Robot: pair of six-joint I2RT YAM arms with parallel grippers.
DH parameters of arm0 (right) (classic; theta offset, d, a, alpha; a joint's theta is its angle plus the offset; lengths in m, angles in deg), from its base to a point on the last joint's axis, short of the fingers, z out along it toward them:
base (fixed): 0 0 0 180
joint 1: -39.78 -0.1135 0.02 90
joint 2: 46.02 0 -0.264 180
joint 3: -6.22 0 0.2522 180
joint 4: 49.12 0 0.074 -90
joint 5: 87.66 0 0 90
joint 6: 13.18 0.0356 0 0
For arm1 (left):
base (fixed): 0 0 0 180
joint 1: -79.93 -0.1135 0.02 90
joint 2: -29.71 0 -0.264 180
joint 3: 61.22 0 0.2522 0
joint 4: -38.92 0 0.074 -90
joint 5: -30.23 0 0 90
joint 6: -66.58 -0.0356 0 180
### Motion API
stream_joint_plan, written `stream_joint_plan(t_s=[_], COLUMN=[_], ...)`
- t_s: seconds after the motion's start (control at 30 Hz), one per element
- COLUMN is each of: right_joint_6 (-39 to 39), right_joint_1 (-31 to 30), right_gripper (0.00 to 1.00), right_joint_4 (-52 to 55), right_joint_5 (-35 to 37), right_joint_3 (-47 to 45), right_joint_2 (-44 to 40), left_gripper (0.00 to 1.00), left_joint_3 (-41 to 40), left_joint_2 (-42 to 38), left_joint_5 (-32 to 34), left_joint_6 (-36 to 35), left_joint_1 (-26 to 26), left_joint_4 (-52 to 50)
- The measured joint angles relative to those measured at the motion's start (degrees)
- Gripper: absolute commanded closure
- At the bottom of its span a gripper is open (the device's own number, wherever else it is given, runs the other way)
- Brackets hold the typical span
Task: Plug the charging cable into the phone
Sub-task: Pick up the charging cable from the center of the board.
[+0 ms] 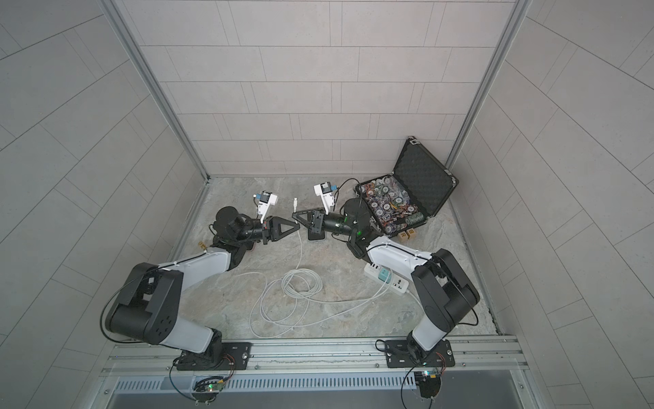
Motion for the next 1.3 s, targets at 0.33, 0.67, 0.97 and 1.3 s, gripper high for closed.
stream_joint_plan(t_s=[0.33, 0.67, 0.97, 1.3], right_joint_6=[-1.25, -1.70, -1.09, -1.05], right_joint_1=[-0.02, 0.09, -0.04, -0.26], right_gripper=[0.93, 0.96, 0.80, 0.78], right_joint_4=[0.94, 2.73, 2.19, 1.88], right_joint_5=[-0.20, -0.02, 0.02, 0.09], right_joint_3=[0.00, 0.13, 0.31, 0.42], right_joint_2=[-0.13, -0.17, -0.17, -0.17], left_gripper=[0.78, 0.98, 1.00, 1.00], left_joint_3=[0.00, 0.15, 0.15, 0.15], left_joint_2=[-0.11, -0.24, -0.31, -0.33], left_joint_5=[0.11, -0.13, 0.04, 0.15], left_joint_6=[-1.99, -4.09, -4.15, -4.13], left_joint_1=[0.00, -0.02, 0.00, -0.02], left_joint_4=[-3.67, -5.38, -5.57, -5.60])
